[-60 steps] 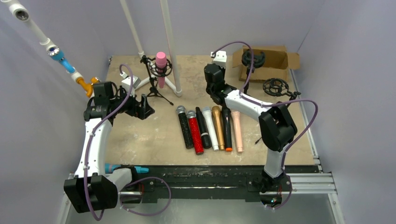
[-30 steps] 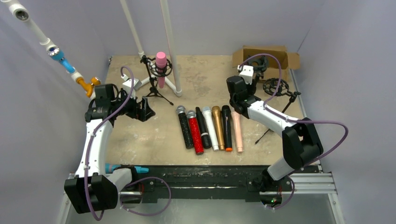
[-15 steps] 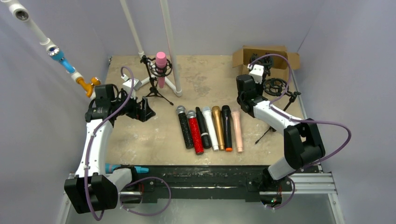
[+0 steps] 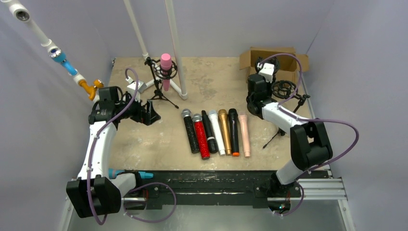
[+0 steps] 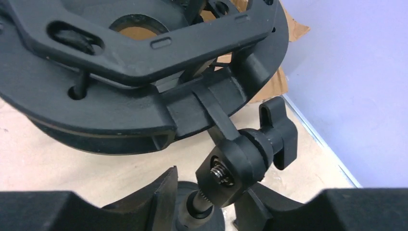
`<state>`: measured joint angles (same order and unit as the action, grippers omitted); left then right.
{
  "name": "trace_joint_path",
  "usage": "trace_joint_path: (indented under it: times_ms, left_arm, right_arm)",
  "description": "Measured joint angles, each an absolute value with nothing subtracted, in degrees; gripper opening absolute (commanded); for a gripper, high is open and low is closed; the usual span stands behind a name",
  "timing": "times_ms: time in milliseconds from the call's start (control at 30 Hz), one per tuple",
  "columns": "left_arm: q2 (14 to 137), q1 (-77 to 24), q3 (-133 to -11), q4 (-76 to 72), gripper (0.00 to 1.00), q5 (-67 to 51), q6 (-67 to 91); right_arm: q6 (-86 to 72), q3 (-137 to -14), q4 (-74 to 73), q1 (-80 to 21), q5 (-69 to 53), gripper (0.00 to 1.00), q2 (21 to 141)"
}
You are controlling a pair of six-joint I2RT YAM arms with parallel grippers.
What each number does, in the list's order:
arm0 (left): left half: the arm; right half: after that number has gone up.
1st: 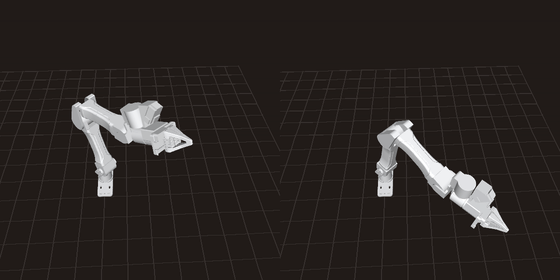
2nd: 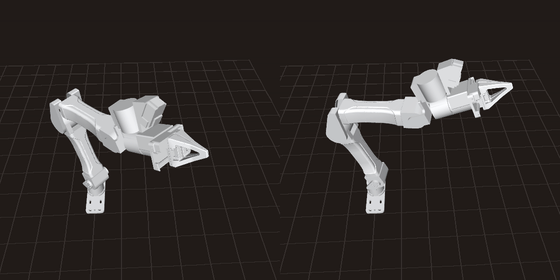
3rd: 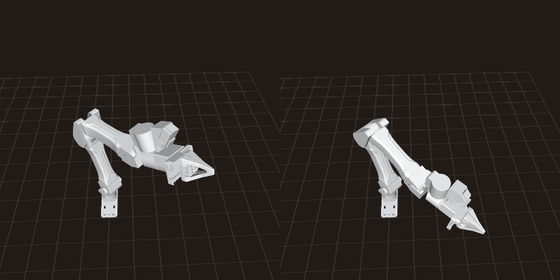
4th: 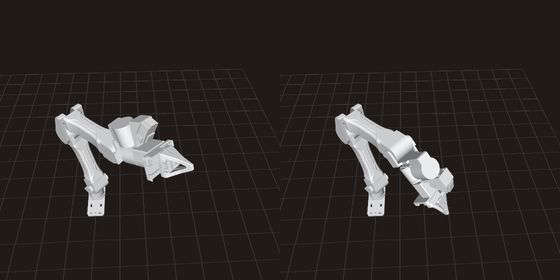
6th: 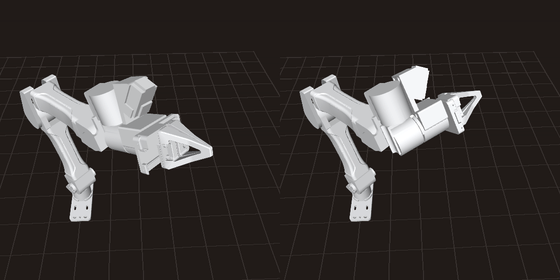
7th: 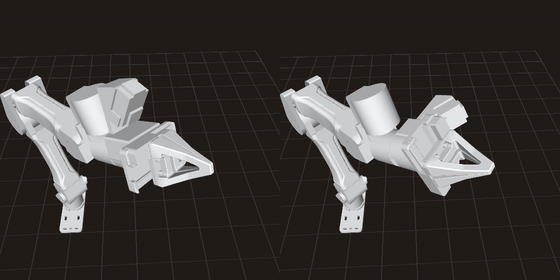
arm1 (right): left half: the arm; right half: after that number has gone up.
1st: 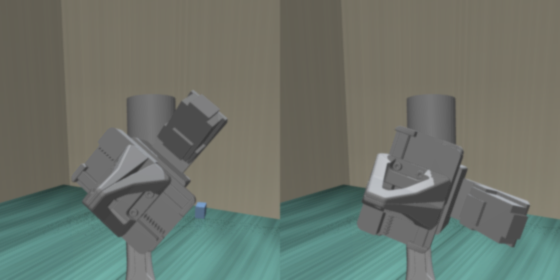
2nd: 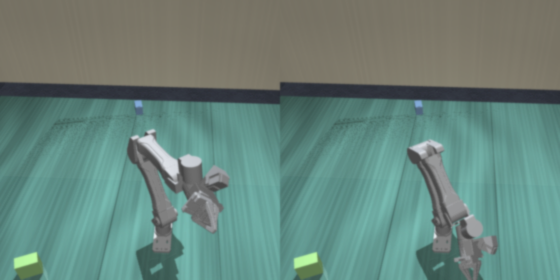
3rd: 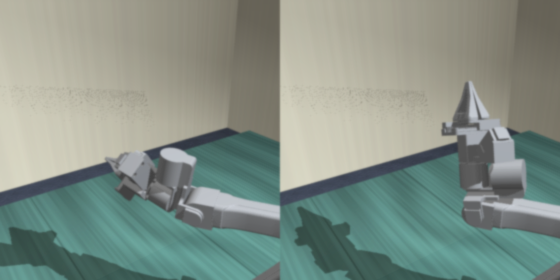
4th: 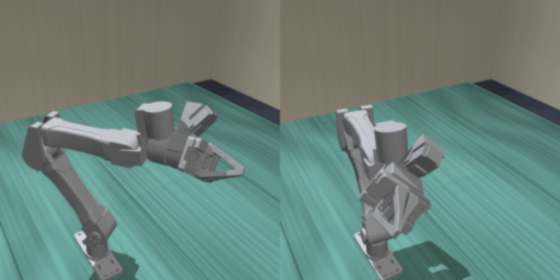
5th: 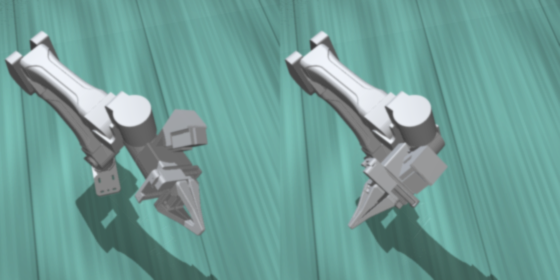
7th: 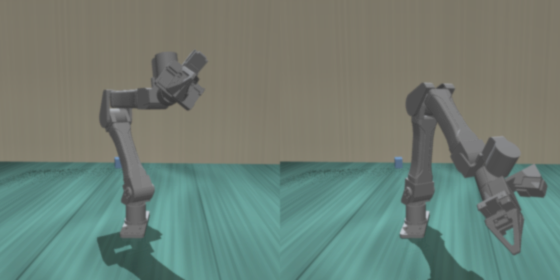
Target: Attach the microphones to the stand
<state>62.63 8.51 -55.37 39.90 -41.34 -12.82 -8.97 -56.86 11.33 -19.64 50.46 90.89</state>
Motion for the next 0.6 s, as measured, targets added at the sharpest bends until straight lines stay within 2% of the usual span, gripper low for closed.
trace_joint_path:
  times_ms: [133, 167, 400, 600]
  left_arm:
    - [63.22, 8.51, -55.37, 39.88, 1.0, -41.34, -12.82]
    - [63.31, 8.51, -55.37, 39.88, 1.0, -41.34, -12.82]
    - [63.55, 8.51, -55.37, 39.88, 1.0, -41.34, -12.78]
    - [64.14, 8.51, -55.37, 39.79, 1.0, -41.34, -12.47]
  right_arm:
    - [-8.14, -56.86, 15.0, -19.64, 50.0, 0.02, 92.29]
    - [-8.78, -56.9, 16.49, -19.66, 49.47, 0.0, 92.53]
    - [-8.23, -57.06, 17.78, -20.86, 48.95, 0.0, 92.75]
    - [-7.6, -57.08, 19.92, -26.13, 47.9, 0.0, 92.99]
